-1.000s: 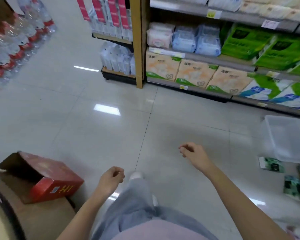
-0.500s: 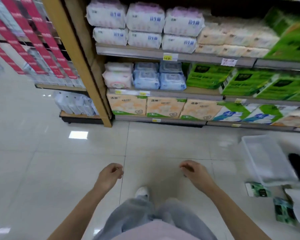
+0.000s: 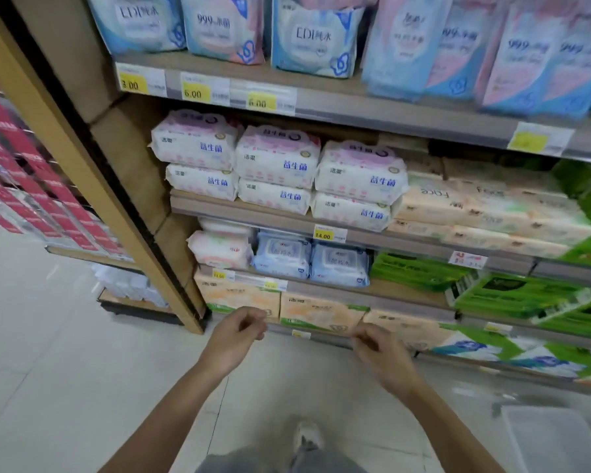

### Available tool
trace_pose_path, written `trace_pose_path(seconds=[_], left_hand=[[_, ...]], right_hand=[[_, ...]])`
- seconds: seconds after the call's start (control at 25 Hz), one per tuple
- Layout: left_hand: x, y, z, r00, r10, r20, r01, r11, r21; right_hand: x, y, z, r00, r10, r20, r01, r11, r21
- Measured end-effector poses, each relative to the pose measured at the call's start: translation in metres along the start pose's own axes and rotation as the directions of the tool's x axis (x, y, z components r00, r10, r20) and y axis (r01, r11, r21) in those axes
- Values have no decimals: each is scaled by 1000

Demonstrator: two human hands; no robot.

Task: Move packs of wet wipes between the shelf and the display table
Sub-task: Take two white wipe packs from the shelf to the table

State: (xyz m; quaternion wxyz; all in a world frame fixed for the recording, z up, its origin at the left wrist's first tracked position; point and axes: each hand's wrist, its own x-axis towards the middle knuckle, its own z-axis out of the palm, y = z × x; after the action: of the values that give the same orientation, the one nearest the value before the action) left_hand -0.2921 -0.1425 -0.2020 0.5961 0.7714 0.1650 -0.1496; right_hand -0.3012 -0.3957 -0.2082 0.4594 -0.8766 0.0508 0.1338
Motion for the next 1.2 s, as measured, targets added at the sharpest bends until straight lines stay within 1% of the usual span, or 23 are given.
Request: trace_pose_path(seconds=[0.12, 0.2, 0.32, 0.36, 0.44, 0.52, 0.56, 0.64, 0.76, 0.8, 0.84, 0.92, 0.96, 1.0, 1.08, 1.12, 1.2], left_hand=[[30, 54, -17, 988, 121, -94, -129, 988, -84], [51, 91, -41, 956, 233, -178, -251, 964, -89], [87, 143, -91, 879, 381, -286, -412, 909, -55], [99, 162, -110, 847, 431, -311, -464, 885, -38], [125, 198, -151, 767, 519, -378, -562, 827, -6], [149, 233, -190, 703, 542, -461, -606, 795, 12], [161, 249, -207, 695, 530, -487, -612, 791, -13], [181, 276, -232, 711, 490, -504, -611, 785, -99], [194, 298, -247, 721, 430, -543, -595, 787, -166], [195, 301, -248, 722, 414, -555, -596, 780, -193], [196, 303, -250, 730, 392, -560, -592, 772, -231], [195, 312, -254, 757, 343, -556, -577, 751, -322], [196, 317, -256, 764, 325, -557, -569, 746, -345], [197, 321, -257, 765, 308, -565, -563, 745, -356], [203, 325, -257, 761, 273, -589, -554, 746, -370], [204, 325, -256, 756, 268, -597, -557, 743, -372], [206, 321, -254, 744, 285, -604, -577, 731, -365]], right_hand=[[59, -67, -27, 987, -160, 19, 159, 986, 54], [89, -112, -38, 968, -251, 8, 249, 965, 87], [128, -174, -41, 938, -346, -25, 347, 934, 88], [139, -195, -39, 924, -378, -61, 382, 920, 87], [158, -239, -33, 892, -426, -151, 446, 882, 148], [177, -282, -28, 854, -465, -231, 513, 826, 234], [187, -305, -26, 832, -482, -274, 547, 795, 262], [210, -350, -24, 779, -503, -376, 609, 749, 261], [243, -404, -29, 707, -498, -503, 648, 740, 178], [254, -417, -31, 682, -502, -532, 643, 758, 109], [264, -428, -35, 648, -513, -563, 619, 786, -3], [280, -446, -42, 586, -546, -599, 484, 828, -281], [285, -455, -46, 587, -549, -595, 381, 836, -395], [290, -463, -49, 614, -536, -580, 275, 834, -478], [296, -473, -48, 695, -463, -550, 90, 816, -572], [299, -476, -47, 730, -421, -539, 19, 800, -600], [305, -481, -44, 775, -365, -516, -68, 764, -642]])
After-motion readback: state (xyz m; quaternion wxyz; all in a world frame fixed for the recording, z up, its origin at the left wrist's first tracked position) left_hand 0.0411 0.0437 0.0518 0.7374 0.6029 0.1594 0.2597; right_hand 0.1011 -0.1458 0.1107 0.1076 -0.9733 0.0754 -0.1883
